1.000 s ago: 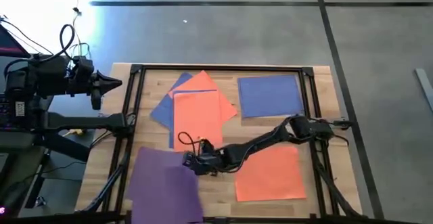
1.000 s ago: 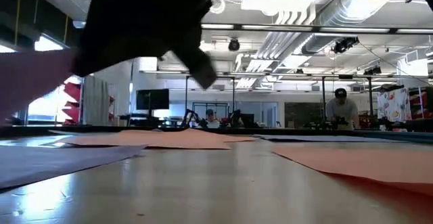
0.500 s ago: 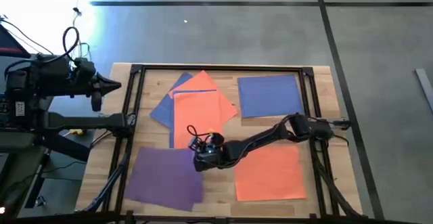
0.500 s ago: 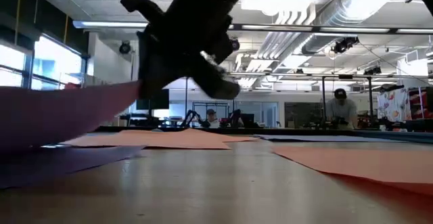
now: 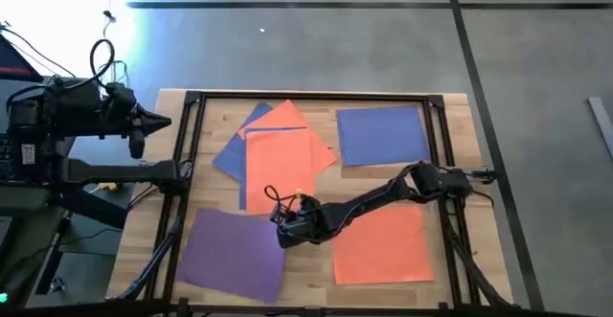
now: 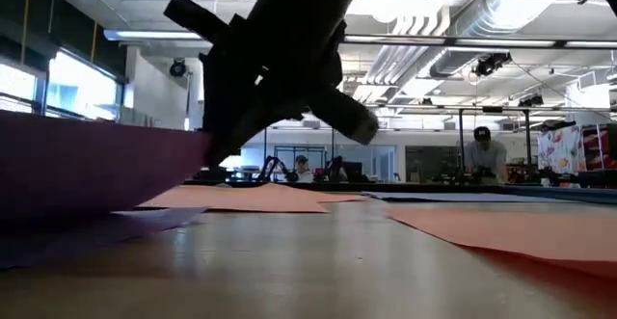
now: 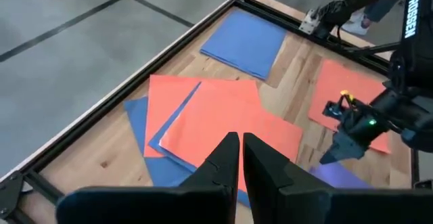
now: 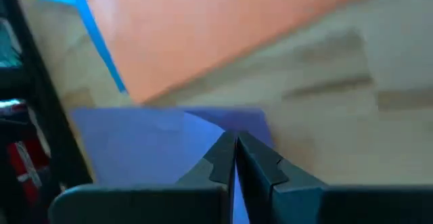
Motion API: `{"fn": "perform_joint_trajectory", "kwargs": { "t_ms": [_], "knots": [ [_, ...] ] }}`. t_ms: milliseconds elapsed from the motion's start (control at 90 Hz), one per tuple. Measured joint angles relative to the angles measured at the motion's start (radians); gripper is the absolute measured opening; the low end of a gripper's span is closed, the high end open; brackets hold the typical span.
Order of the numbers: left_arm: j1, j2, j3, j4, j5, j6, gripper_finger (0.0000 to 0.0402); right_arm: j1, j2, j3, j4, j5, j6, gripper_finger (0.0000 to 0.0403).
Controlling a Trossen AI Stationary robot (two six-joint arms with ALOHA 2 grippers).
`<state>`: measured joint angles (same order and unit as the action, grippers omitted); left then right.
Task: Organize paper
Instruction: Stack the purple colored paper on top of the purple colored paper
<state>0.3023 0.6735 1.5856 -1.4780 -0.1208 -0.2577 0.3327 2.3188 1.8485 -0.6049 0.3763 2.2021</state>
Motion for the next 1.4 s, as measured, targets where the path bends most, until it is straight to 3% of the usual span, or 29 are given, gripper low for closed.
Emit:
{"fn": "perform_joint_trajectory", "kwargs": {
  "t_ms": [678, 944, 1078, 1400],
  "knots": [
    [0.000, 0.000, 0.000, 0.000, -0.025, 0.005, 0.0000, -0.041, 0.000, 0.000, 0.067, 0.061, 0.015, 0.0000],
    [0.000, 0.000, 0.000, 0.000, -0.026, 0.005, 0.0000, -0.029, 0.000, 0.000, 0.035, 0.031, -0.108, 0.0005],
    [0.000, 0.000, 0.000, 0.001, -0.026, 0.006, 0.0000, -0.008, 0.000, 0.000, 0.004, 0.049, -0.070, 0.0039],
    [0.000, 0.000, 0.000, 0.001, -0.026, 0.005, 0.0000, 0.014, 0.000, 0.000, 0.025, 0.079, -0.038, 0.0181]
  ]
}}
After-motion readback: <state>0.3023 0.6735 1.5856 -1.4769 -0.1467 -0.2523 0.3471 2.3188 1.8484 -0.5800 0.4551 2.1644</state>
